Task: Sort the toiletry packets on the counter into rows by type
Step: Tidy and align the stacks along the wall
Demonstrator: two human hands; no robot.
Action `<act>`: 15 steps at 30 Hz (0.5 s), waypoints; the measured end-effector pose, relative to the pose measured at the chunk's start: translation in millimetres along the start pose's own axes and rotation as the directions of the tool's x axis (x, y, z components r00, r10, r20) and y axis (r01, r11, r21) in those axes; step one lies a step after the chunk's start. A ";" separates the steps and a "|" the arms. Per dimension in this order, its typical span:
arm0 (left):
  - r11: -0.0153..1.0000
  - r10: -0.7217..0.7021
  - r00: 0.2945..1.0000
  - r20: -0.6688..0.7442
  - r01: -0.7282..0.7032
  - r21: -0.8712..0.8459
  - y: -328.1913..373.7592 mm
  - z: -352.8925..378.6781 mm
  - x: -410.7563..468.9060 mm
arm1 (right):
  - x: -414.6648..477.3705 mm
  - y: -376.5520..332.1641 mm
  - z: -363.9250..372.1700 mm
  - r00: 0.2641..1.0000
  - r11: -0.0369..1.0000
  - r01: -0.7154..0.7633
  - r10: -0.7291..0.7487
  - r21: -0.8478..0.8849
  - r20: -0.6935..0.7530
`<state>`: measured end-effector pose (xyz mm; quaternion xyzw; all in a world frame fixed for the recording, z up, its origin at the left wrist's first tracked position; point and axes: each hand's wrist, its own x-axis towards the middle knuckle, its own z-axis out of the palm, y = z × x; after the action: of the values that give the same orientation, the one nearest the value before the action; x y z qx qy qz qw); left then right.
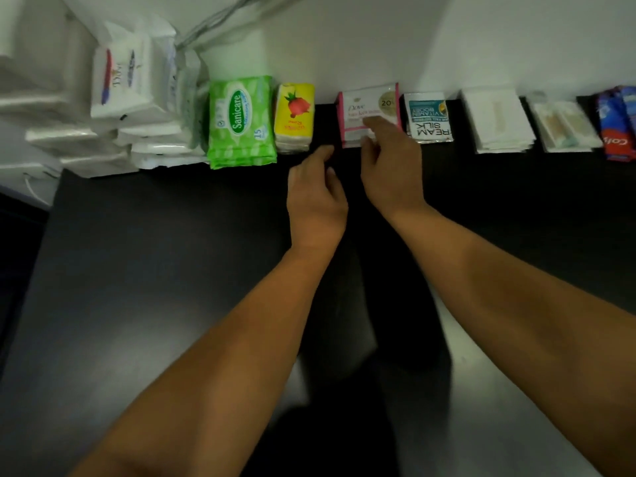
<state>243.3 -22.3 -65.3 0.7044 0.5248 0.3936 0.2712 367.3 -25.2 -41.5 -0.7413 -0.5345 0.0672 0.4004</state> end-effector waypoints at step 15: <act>0.995 -0.103 0.994 -0.024 0.103 -0.004 21.3 -70.6 70.8 | 27.6 -63.8 50.5 0.794 0.615 -0.607 0.450 0.503 0.408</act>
<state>205.1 36.5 9.1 0.6712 0.5630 0.3886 0.2856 305.1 31.4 -23.9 -0.6811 -0.2826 0.4415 0.5111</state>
